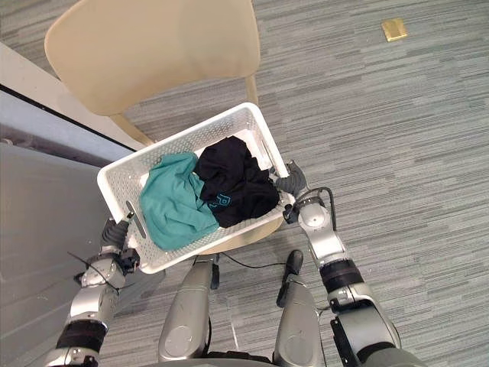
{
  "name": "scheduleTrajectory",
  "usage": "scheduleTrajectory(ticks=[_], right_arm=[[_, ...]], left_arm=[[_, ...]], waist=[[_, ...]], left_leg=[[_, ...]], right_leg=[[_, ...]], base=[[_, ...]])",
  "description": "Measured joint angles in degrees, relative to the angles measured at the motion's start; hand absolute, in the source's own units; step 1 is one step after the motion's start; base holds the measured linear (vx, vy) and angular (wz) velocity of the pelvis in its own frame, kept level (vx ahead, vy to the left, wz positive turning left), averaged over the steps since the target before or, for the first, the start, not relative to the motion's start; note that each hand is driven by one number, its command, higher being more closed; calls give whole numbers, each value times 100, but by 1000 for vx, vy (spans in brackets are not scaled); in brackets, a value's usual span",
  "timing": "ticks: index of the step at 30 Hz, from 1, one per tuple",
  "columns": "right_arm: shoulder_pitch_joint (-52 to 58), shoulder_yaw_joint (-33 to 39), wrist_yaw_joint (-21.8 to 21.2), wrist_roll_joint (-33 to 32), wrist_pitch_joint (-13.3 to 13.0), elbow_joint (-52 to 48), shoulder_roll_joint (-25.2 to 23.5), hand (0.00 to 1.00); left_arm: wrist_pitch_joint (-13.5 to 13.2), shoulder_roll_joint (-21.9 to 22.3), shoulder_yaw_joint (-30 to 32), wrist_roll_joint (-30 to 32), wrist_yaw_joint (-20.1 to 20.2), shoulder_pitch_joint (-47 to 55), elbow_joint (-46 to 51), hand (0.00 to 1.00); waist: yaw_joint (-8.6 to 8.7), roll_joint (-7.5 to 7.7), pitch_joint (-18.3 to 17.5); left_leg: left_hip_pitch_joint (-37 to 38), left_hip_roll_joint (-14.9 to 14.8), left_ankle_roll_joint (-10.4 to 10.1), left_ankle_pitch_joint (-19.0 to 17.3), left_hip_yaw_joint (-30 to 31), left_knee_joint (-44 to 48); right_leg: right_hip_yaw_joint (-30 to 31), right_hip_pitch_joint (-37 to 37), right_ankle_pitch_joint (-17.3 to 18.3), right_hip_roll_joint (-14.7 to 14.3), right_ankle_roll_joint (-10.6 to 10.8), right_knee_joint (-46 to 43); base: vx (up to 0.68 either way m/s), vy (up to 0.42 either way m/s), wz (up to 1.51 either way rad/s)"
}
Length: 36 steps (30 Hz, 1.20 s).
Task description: Pick up the laundry basket with both hands and put the clothes into the washing machine.
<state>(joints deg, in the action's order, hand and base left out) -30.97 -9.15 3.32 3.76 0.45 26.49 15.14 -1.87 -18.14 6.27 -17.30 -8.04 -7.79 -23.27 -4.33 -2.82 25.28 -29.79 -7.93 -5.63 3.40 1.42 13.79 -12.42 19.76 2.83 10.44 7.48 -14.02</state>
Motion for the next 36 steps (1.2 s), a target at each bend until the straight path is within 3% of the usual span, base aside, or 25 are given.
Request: scheduleTrajectory(ticks=[8, 9, 10, 11, 25, 30, 36], right_arm=[[-502, 36, 299, -95, -20, 888, -13, 100], [-588, 34, 305, -95, -12, 1005, -16, 100], [-616, 35, 309, -97, -12, 1052, -16, 100], [-640, 39, 323, -98, -10, 1098, -16, 0], [-846, 143, 399, -128, -17, 1480, -134, 0], [-608, 278, 289, -172, 17, 1462, -123, 0], [248, 633, 296, -389, 106, 216, -138, 0]], left_arm=[[50, -233, -428, -12, -206, -1066, -958, 100], [46, -236, -429, -12, -208, -1165, -1056, 0], [47, -236, -430, -13, -211, -1233, -1123, 0], [43, -241, -430, -13, -220, -1338, -1217, 0], [47, -315, -318, 40, -334, -1540, -1569, 0], [83, -286, 82, 218, -312, -1160, -1493, 0], [146, -283, 599, 216, -323, -453, -882, 0]], waist=[[-88, 20, 93], [-85, 20, 93], [-87, 20, 93], [-89, 21, 93], [-107, 98, 137], [-109, 106, 141], [-106, 111, 144]], left_leg=[[-56, -40, -44, 133, -12, -210], [-51, -54, -52, 138, -24, -216], [-46, -66, -62, 145, -30, -224], [-32, -85, -88, 169, -33, -274], [258, -194, -90, 385, -170, -731], [552, -193, -91, 384, -177, -794], [782, -190, -93, 385, -186, -919]], right_leg=[[25, 161, -50, -43, -74, 18], [39, 165, -51, -53, -77, 19], [46, 166, -56, -63, -84, 19], [48, 171, -61, -77, -91, 21], [143, 161, -70, -153, -104, 30], [124, -160, -70, -158, -103, 147], [87, -372, -69, -166, -103, 231]], base=[[3, -3, -1], [-16, -8, -8], [-30, -11, -5], [-35, -17, -2], [1, -11, -4], [43, 3, 1], [12, 2, 1]])
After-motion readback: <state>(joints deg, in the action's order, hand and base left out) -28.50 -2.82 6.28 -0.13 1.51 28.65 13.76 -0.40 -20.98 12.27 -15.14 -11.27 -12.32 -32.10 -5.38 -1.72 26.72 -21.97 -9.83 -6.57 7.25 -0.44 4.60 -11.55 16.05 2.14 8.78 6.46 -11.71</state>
